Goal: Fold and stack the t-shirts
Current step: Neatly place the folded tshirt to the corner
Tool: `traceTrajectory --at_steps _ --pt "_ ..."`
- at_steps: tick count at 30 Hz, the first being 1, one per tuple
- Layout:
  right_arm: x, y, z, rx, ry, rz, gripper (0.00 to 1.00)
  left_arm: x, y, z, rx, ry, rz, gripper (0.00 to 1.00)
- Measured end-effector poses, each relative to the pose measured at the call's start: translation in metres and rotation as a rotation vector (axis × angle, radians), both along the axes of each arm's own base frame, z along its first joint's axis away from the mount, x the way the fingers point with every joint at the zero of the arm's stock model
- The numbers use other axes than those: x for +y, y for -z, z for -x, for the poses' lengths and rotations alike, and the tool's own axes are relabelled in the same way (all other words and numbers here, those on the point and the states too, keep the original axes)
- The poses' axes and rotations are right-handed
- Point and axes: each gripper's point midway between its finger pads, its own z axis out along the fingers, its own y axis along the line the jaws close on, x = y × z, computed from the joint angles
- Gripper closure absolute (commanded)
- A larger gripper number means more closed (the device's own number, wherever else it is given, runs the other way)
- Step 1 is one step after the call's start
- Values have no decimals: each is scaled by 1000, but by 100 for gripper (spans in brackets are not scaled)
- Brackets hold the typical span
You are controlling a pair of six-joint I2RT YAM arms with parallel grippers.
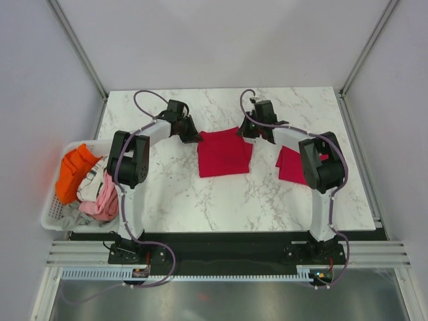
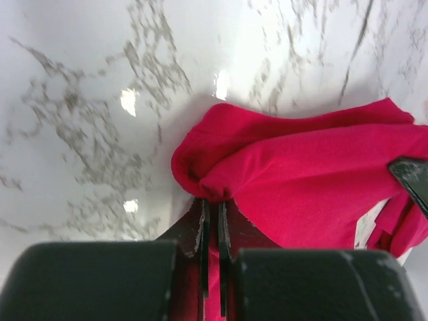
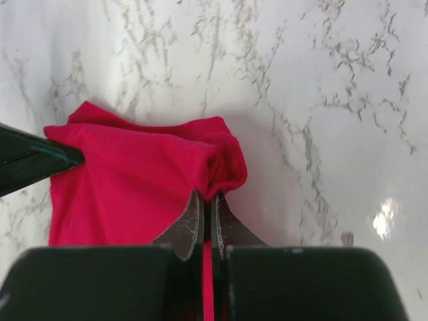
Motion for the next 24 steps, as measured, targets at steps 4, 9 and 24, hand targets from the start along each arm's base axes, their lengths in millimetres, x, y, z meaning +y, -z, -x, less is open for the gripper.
traceTrajectory --at_steps 4,9,24 --pt "-7 -40 21 -56 8 -3 100 -10 -19 15 -30 33 -6 98" --pt "-23 -108 39 -179 34 -20 100 -36 -67 26 -135 83 5 98" --pt "-144 -232 121 -366 366 104 100 -162 -194 125 -417 337 95 98"
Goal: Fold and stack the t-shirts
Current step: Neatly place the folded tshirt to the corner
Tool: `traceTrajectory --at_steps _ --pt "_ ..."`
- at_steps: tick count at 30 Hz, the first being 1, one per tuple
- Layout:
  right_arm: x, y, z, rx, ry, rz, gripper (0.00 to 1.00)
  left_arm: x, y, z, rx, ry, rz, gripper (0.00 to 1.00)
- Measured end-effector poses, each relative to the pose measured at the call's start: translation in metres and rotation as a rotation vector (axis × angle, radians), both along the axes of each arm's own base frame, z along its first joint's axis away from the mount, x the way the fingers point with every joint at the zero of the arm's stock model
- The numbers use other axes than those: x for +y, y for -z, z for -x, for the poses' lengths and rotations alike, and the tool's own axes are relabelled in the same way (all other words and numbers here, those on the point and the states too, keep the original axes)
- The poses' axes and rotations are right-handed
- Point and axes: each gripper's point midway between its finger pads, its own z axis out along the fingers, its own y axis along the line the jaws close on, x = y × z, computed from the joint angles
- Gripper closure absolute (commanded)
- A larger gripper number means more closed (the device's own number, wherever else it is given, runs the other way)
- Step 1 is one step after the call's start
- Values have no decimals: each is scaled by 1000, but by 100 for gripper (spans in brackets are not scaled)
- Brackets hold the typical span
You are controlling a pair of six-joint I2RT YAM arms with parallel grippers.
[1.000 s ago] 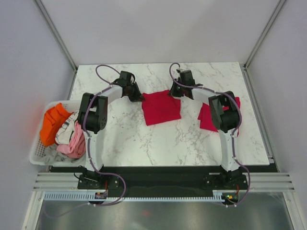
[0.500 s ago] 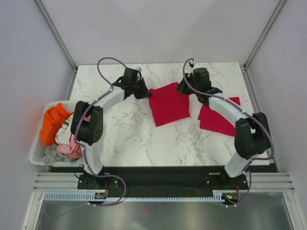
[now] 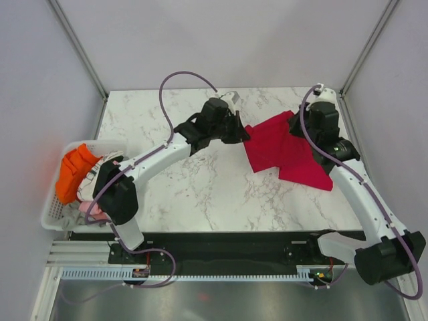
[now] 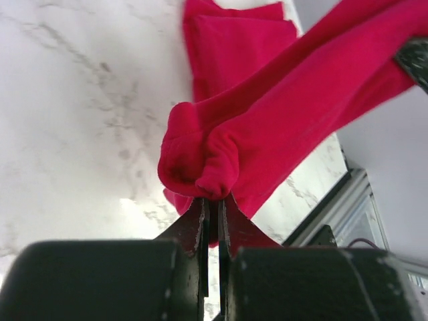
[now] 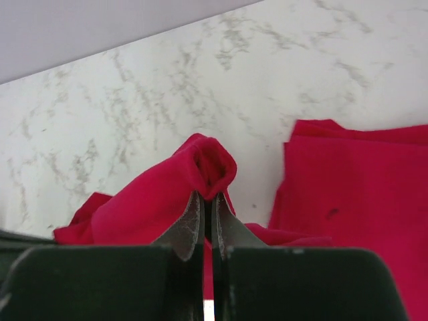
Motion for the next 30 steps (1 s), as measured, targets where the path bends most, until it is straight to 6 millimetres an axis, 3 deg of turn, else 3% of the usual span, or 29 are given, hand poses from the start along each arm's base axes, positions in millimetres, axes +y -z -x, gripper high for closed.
traceTrajectory --at_steps 8,13,18,23,30 --pt "-88 11 56 59 311 70 100 -70 -47 55 -74 151 83 98" --pt "-123 23 89 65 465 95 100 -108 -44 71 -69 213 103 98" --pt "-148 38 101 98 588 136 100 -138 -14 57 -41 229 79 98" --pt "-160 55 93 142 643 153 100 -155 15 43 -19 224 54 98" --pt "-183 83 82 208 720 154 100 -179 27 21 -9 204 83 98"
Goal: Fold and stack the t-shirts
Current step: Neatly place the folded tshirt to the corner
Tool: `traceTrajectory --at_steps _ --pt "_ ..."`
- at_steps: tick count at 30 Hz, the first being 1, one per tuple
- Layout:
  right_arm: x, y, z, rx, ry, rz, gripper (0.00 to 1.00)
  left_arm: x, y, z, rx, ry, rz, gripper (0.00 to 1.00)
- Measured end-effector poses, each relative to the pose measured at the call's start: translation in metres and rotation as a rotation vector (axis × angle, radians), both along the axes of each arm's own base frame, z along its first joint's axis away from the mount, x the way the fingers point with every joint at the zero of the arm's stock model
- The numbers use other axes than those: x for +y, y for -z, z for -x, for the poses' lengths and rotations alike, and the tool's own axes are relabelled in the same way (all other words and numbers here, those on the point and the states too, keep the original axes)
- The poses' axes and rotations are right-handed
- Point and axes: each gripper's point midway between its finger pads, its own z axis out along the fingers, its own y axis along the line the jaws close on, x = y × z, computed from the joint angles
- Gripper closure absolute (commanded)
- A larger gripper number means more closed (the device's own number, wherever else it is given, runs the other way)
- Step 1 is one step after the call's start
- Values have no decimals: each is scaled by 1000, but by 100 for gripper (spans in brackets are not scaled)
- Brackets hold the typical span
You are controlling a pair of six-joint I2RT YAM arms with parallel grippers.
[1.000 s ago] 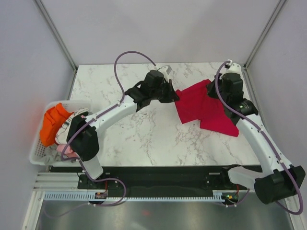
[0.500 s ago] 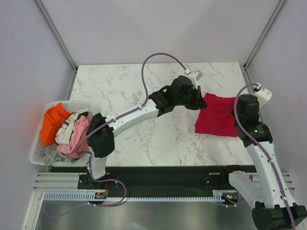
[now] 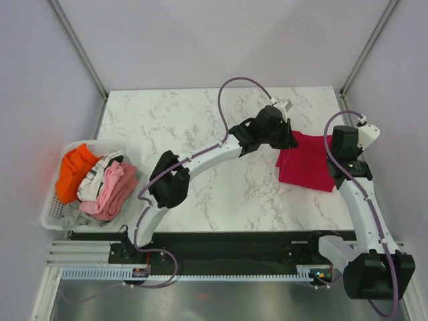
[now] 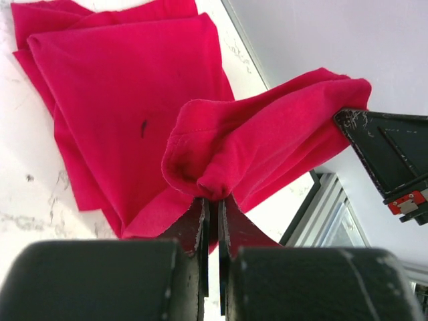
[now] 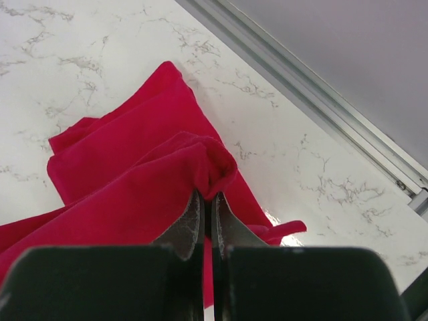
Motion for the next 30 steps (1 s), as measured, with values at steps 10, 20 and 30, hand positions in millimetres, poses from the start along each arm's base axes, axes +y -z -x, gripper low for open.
traceTrajectory --at_steps 10,20,30 --pt "-30 30 -30 -4 64 -80 98 -25 16 -44 -25 -47 64 86" --pt "-44 88 -109 38 80 -182 2 -10 72 -122 -2 -177 106 0" --pt "2 42 -121 -58 -187 -211 21 82 28 -97 -47 -298 -19 0"
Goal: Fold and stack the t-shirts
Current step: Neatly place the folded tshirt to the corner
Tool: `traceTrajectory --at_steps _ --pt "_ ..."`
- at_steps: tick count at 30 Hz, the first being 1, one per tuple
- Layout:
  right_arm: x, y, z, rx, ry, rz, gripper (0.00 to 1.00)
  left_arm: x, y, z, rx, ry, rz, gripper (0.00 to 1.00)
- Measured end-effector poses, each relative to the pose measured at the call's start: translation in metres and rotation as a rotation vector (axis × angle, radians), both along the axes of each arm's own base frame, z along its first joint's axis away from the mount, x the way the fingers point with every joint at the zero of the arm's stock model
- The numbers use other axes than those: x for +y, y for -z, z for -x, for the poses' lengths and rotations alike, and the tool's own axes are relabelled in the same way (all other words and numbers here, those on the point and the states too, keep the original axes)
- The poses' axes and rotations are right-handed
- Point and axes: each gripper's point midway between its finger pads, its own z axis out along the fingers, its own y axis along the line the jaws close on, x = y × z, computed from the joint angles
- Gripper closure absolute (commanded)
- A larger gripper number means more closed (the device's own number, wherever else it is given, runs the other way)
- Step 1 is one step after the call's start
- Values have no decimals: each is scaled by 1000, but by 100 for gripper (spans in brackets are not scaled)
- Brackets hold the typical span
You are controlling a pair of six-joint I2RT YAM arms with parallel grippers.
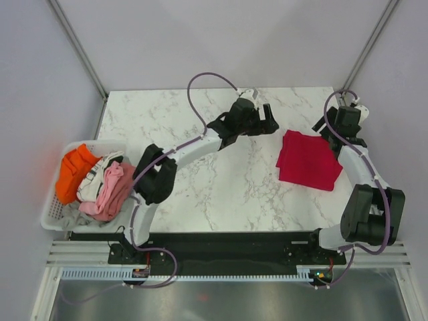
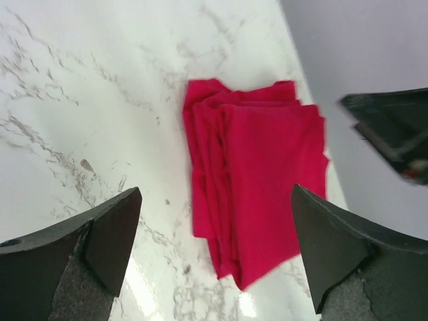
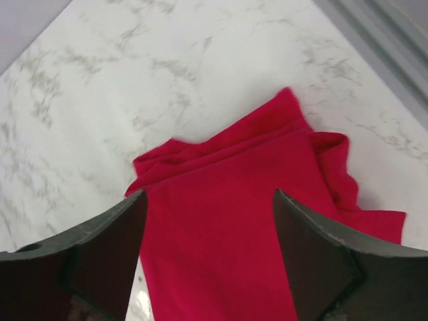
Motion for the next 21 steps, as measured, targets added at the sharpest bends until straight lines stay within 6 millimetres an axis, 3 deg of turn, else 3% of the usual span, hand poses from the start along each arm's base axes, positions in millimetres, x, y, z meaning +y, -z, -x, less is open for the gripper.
traceTrajectory --at_steps 3,4,5,7,9,10,13,18,21 --pt "37 0 -3 4 -134 -18 31 28 -57 19 -75 -21 18 0" --pt "55 3 -3 14 -189 -23 40 40 -77 24 -105 -35 26 0" --pt "75 6 -3 25 -253 -31 42 54 -94 31 -130 -49 32 0" --pt "114 15 -1 53 -362 -50 47 82 -119 41 -162 -79 44 0" --pt "147 28 4 91 -447 -67 49 115 -130 50 -173 -117 48 0" --pt "163 37 7 119 -490 -76 50 131 -128 54 -167 -137 39 0" --pt "184 61 16 195 -542 -86 54 173 -109 63 -138 -199 -2 0" --pt "183 105 25 335 -542 -87 60 207 -59 86 -46 -228 -94 0" --pt "179 128 31 405 -538 -85 60 224 -43 98 -12 -239 -125 0"
